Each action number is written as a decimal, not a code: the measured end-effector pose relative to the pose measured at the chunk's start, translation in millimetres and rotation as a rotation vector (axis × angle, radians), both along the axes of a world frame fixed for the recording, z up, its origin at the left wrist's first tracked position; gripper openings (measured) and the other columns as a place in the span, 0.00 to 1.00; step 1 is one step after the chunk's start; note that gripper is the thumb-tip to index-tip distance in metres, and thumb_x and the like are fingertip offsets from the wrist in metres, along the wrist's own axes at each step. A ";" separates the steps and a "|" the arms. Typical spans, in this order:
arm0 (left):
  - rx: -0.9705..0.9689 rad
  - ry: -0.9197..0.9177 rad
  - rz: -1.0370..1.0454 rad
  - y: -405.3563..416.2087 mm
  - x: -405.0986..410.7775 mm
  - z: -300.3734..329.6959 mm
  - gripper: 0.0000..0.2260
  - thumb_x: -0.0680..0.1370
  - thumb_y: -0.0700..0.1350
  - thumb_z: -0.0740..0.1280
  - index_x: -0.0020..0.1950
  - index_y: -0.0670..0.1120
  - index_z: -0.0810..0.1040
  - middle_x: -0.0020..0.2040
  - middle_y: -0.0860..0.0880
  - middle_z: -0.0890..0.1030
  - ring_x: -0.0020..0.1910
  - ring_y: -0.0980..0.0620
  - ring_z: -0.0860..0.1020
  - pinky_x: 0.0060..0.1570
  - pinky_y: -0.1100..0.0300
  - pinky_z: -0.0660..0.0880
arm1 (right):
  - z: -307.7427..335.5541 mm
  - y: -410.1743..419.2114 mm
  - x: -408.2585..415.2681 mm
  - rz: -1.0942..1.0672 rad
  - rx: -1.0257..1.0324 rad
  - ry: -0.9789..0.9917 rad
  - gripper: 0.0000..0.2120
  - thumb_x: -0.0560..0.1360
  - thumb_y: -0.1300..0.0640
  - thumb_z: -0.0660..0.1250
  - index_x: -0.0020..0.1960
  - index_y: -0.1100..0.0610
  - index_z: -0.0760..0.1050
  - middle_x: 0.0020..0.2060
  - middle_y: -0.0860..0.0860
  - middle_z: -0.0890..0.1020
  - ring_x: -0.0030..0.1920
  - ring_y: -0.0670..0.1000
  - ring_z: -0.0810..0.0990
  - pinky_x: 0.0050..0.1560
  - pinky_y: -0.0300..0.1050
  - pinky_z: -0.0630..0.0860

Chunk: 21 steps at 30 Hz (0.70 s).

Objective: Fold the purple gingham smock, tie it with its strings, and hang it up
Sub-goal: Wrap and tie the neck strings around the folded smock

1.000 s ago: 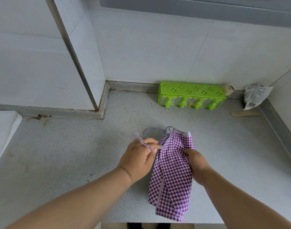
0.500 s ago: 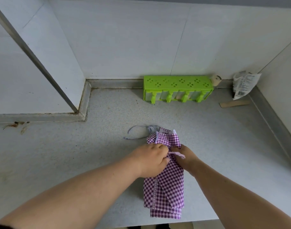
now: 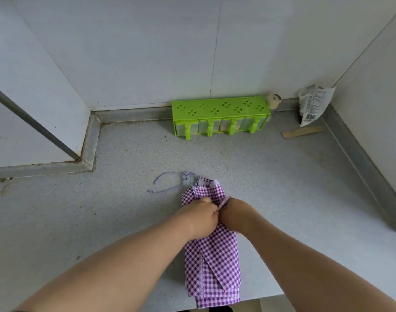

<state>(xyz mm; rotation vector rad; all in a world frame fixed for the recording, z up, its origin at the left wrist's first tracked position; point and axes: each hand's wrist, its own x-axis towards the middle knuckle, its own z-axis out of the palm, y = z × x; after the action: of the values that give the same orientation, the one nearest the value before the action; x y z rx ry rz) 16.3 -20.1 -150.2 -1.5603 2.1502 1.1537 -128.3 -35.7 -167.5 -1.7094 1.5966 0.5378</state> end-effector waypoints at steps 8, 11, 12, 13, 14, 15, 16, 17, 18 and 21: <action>0.160 -0.017 0.106 -8.0 -10.3 -17.9 0.20 0.89 0.55 0.49 0.74 0.49 0.72 0.73 0.48 0.71 0.74 0.45 0.68 0.77 0.44 0.65 | 3.0 5.5 -34.7 0.125 0.008 -0.027 0.14 0.85 0.60 0.56 0.62 0.63 0.78 0.54 0.56 0.83 0.50 0.52 0.79 0.53 0.35 0.73; 0.175 -0.113 0.092 -7.7 -23.7 -21.2 0.24 0.87 0.58 0.48 0.79 0.51 0.66 0.76 0.48 0.64 0.79 0.42 0.61 0.79 0.40 0.61 | -4.4 9.3 -37.5 0.092 -0.051 0.028 0.12 0.84 0.61 0.59 0.61 0.60 0.79 0.53 0.53 0.83 0.50 0.51 0.81 0.57 0.41 0.77; 0.165 -0.159 0.072 -7.8 -27.5 -21.5 0.24 0.87 0.59 0.48 0.80 0.51 0.65 0.76 0.48 0.63 0.79 0.42 0.60 0.78 0.39 0.61 | -4.9 8.4 -36.7 0.082 -0.057 0.044 0.11 0.83 0.61 0.60 0.60 0.59 0.79 0.51 0.53 0.83 0.51 0.51 0.82 0.55 0.42 0.78; 0.146 -0.201 0.044 -7.2 -31.7 -22.9 0.25 0.86 0.60 0.48 0.80 0.52 0.64 0.76 0.48 0.63 0.78 0.41 0.61 0.77 0.39 0.62 | -6.0 9.4 -37.3 0.080 -0.063 0.062 0.10 0.83 0.60 0.61 0.59 0.58 0.80 0.48 0.51 0.83 0.50 0.51 0.82 0.54 0.43 0.78; 0.119 -0.234 0.022 -6.8 -33.8 -24.4 0.25 0.86 0.60 0.48 0.79 0.52 0.65 0.75 0.48 0.64 0.77 0.41 0.62 0.76 0.39 0.64 | -9.1 10.5 -38.3 0.073 -0.075 0.078 0.09 0.82 0.60 0.61 0.57 0.57 0.79 0.44 0.50 0.81 0.48 0.51 0.81 0.52 0.43 0.78; 0.091 -0.261 0.003 -5.8 -35.1 -25.8 0.24 0.86 0.61 0.48 0.78 0.52 0.66 0.74 0.48 0.65 0.75 0.42 0.63 0.74 0.39 0.66 | -11.6 12.3 -39.1 0.070 -0.100 0.097 0.08 0.82 0.60 0.61 0.55 0.55 0.79 0.41 0.48 0.79 0.46 0.51 0.81 0.48 0.43 0.77; 0.067 -0.285 -0.010 -4.8 -35.9 -27.9 0.24 0.86 0.61 0.49 0.77 0.52 0.66 0.73 0.48 0.65 0.74 0.42 0.64 0.73 0.39 0.67 | -12.6 14.5 -39.1 0.063 -0.130 0.105 0.06 0.82 0.60 0.62 0.53 0.54 0.77 0.39 0.47 0.78 0.44 0.50 0.80 0.45 0.43 0.76; 0.053 -0.306 -0.018 -3.7 -37.0 -29.7 0.23 0.86 0.61 0.49 0.76 0.52 0.67 0.72 0.48 0.66 0.73 0.42 0.65 0.72 0.39 0.68 | -14.4 16.8 -39.6 0.055 -0.149 0.109 0.05 0.81 0.60 0.62 0.52 0.53 0.77 0.38 0.47 0.77 0.43 0.50 0.80 0.43 0.43 0.76; 0.047 -0.320 -0.019 -3.1 -37.9 -30.8 0.22 0.86 0.61 0.49 0.76 0.52 0.67 0.72 0.48 0.66 0.72 0.42 0.65 0.71 0.39 0.69 | -16.4 19.2 -41.0 0.050 -0.156 0.103 0.06 0.81 0.60 0.63 0.53 0.53 0.77 0.39 0.47 0.78 0.43 0.50 0.81 0.43 0.43 0.77; 0.038 -0.327 -0.013 -2.8 -40.5 -31.1 0.21 0.87 0.60 0.51 0.74 0.52 0.68 0.70 0.48 0.66 0.71 0.43 0.66 0.71 0.41 0.70 | -15.2 25.1 -46.1 0.042 -0.134 0.094 0.11 0.80 0.60 0.65 0.60 0.51 0.79 0.44 0.47 0.82 0.45 0.50 0.82 0.46 0.44 0.80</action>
<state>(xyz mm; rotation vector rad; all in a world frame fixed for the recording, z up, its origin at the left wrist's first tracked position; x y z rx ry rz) -24.2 -22.9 -181.2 -1.5896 1.9099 0.8595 -174.4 -10.5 -182.6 -1.8445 1.6994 0.5500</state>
